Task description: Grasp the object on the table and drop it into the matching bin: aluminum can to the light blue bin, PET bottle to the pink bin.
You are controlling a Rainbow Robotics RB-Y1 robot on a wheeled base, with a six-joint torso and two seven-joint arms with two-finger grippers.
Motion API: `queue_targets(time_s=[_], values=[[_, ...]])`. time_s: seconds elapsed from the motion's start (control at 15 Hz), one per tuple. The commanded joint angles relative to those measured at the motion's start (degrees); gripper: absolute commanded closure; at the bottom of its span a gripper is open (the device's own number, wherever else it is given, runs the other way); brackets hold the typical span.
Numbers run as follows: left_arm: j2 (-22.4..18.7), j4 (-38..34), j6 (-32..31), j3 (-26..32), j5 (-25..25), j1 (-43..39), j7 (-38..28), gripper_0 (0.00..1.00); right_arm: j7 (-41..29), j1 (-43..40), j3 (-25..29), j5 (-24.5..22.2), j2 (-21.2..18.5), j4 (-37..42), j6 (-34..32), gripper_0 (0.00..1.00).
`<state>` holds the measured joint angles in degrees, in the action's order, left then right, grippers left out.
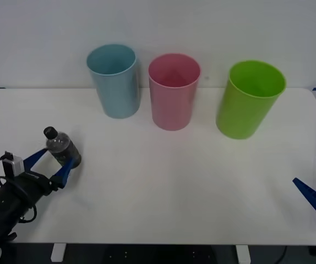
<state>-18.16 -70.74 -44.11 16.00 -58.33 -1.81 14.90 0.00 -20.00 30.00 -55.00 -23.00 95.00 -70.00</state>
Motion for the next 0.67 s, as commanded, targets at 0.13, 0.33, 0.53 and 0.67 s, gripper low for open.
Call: queue_targets(time_s=[0.13, 0.33, 0.53, 0.67], values=[[0.1, 5.3, 0.1, 0.0, -0.3, 4.4, 1.5, 0.0, 0.0, 0.0, 0.0, 0.0, 0.0, 0.0, 0.0, 0.0], [0.2, 7.8, 0.1, -0.2, -0.3, 7.1, 2.3, 0.0, 0.0, 0.0, 0.0, 0.0, 0.0, 0.0, 0.0, 0.0], [0.4, 7.9, 0.9, -0.8, -0.4, 7.6, 2.3, 0.0, 0.0, 0.0, 0.0, 0.0, 0.0, 0.0, 0.0, 0.0], [0.6, 7.8, 1.0, -0.9, -0.4, 7.9, 2.3, 0.0, 0.0, 0.0, 0.0, 0.0, 0.0, 0.0, 0.0, 0.0]])
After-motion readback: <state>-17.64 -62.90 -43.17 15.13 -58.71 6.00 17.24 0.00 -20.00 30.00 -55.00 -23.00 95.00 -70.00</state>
